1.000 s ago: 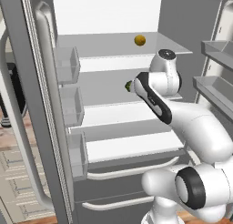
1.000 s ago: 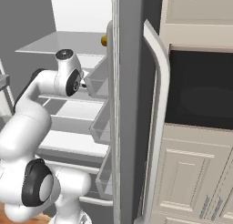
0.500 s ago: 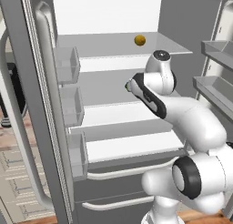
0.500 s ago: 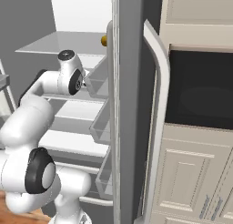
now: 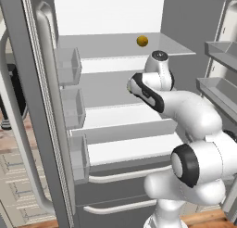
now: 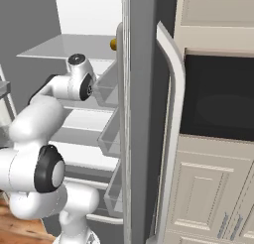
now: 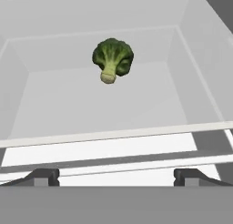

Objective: Place the cold items (lemon and broccoli) from the fridge in one tupperware on the dining counter. Place the warm items (kebab skewer and hot dog) in the stove area in another tupperware.

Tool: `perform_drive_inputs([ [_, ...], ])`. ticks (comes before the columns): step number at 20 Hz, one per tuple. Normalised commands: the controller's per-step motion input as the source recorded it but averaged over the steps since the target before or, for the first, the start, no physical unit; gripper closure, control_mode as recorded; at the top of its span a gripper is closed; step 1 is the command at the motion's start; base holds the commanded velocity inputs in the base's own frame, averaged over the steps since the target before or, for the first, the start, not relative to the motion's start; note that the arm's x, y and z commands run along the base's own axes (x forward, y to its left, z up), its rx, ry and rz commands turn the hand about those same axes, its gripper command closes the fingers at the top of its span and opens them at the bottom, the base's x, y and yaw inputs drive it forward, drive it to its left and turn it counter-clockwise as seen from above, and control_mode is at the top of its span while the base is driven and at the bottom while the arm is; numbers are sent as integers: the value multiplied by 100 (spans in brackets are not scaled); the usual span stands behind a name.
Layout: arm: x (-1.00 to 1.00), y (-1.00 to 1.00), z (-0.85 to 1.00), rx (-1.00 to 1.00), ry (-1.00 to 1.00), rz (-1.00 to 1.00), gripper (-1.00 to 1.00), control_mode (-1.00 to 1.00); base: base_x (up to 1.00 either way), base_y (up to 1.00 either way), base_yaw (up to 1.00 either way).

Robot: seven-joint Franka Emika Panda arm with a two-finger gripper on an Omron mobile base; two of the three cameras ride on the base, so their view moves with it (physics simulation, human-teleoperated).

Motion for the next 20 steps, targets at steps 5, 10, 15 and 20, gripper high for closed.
perform_drive_inputs([
  [5,26,0,-16,0,0,0,-100,-100,0,0,0],
  [10,22,0,-16,0,0,0,-100,-100,0,0,0],
  [15,24,0,-13,0,0,0,-100,-100,0,0,0],
  [20,26,0,-11,0,0,0,-100,-100,0,0,0],
])
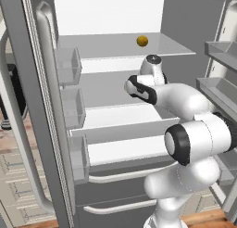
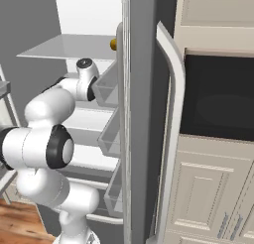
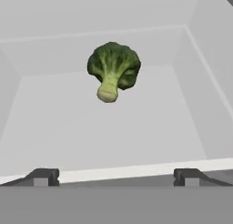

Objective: Place the cold items (lemon and broccoli) from the fridge in one tupperware on the dining counter. Place the warm items (kebab skewer and hot dog) in the stove area in another tupperware.

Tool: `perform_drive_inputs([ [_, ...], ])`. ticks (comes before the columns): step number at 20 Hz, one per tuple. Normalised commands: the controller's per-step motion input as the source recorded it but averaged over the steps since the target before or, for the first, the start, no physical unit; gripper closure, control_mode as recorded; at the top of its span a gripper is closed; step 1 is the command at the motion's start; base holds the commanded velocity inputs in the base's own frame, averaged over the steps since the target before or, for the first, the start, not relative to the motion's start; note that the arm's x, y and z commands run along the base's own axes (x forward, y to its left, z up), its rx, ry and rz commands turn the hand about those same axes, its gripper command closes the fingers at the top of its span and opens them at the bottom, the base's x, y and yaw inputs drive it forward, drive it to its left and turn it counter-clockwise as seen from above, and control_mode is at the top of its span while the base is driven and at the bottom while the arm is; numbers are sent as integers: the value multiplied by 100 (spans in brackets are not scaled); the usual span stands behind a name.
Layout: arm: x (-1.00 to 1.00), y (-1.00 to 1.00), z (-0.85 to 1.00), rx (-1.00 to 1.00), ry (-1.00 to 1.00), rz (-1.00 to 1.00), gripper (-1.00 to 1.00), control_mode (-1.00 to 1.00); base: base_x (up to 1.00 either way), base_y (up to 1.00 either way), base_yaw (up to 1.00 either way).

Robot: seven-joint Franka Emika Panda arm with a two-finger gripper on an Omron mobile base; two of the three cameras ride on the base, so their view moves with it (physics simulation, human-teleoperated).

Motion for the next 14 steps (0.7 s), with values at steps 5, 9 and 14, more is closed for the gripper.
perform_drive_inputs([
  [5,30,0,-5,0,0,0,-100,-100,0,0,0],
  [9,33,0,-1,0,0,0,-100,-100,0,0,0],
  [14,29,0,-9,0,0,0,-100,-100,0,0,0],
])
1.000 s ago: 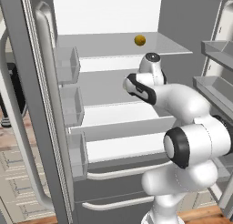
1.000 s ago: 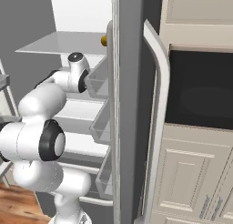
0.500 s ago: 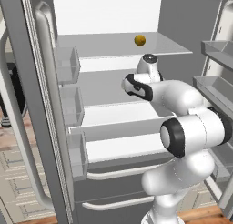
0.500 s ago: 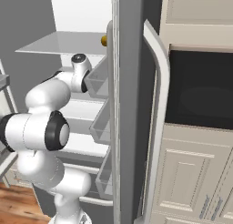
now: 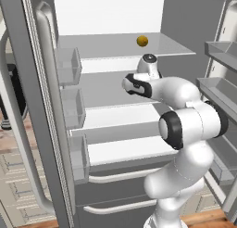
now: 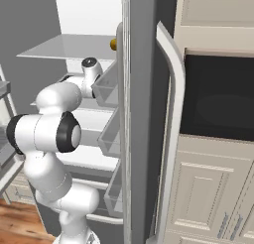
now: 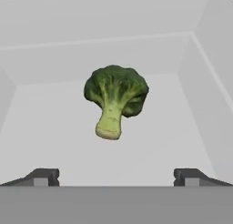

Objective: Place the cold items (lemon and broccoli) from the fridge in one tupperware on the dining counter. Place the warm items (kebab skewer and hot dog) in the stove area in another tupperware.

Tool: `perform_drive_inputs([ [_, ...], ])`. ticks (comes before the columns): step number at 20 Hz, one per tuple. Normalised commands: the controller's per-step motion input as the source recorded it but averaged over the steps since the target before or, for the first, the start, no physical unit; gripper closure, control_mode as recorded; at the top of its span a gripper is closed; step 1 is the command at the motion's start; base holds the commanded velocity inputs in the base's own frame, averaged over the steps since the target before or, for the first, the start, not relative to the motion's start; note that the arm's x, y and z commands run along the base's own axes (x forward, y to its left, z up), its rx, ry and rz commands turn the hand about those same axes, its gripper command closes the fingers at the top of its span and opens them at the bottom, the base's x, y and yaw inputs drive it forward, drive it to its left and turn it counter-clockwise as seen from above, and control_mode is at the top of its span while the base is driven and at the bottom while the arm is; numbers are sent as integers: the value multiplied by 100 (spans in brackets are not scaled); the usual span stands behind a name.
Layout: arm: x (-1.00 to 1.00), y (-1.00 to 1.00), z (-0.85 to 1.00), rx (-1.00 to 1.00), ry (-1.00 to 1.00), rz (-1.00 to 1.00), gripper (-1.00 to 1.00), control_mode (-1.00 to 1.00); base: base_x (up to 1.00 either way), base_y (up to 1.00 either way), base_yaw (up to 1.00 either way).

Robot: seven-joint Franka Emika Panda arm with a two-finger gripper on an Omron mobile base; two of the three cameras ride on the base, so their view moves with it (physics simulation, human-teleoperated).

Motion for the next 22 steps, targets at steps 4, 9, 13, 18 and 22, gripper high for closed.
perform_drive_inputs([
  [4,25,0,-18,0,1,0,-100,-100,0,0,0],
  [9,24,0,-17,0,0,0,-100,-100,0,0,0],
  [13,25,0,-13,0,0,0,-100,-100,0,0,0],
  [18,26,0,-13,0,0,0,-100,-100,0,0,0],
  [22,24,0,-10,0,0,0,-100,-100,0,0,0],
])
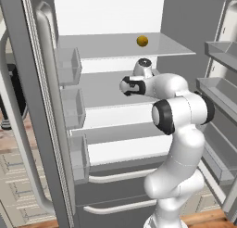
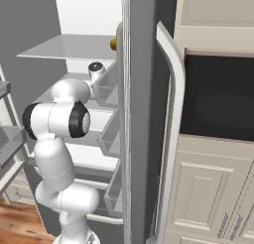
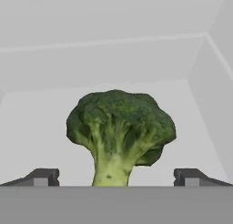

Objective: Place the cold items (lemon and broccoli) from the fridge in one tupperware on the dining counter. Place the warm items (kebab skewer and hot dog) in the stove area in another tupperware.

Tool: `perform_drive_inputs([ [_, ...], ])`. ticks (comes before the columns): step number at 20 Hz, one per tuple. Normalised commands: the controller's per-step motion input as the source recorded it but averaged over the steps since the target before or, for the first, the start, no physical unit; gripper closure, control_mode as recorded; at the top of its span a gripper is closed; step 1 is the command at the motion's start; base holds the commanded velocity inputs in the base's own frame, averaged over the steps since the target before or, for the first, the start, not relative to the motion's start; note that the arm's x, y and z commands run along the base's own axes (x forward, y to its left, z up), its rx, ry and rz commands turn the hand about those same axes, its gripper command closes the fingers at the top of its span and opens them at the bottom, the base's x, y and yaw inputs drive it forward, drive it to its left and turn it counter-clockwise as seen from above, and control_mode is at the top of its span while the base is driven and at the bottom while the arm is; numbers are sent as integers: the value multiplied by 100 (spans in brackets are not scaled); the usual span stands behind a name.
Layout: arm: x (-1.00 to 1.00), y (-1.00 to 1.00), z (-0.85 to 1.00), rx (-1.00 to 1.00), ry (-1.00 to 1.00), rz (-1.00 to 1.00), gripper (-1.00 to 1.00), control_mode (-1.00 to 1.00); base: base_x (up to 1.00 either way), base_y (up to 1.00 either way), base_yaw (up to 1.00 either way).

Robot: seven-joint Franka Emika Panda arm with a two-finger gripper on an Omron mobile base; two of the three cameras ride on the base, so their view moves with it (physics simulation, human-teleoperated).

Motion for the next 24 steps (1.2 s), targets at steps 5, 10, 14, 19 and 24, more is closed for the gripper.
perform_drive_inputs([
  [5,23,0,-12,0,0,0,-100,-100,0,0,0],
  [10,23,0,-11,0,0,0,-100,-100,0,0,0],
  [14,13,0,-20,0,0,0,-100,-100,0,0,0],
  [19,-13,-1,-45,-3,0,0,100,-100,0,0,0],
  [24,-45,-10,-27,0,-2,0,100,-100,0,0,0],
])
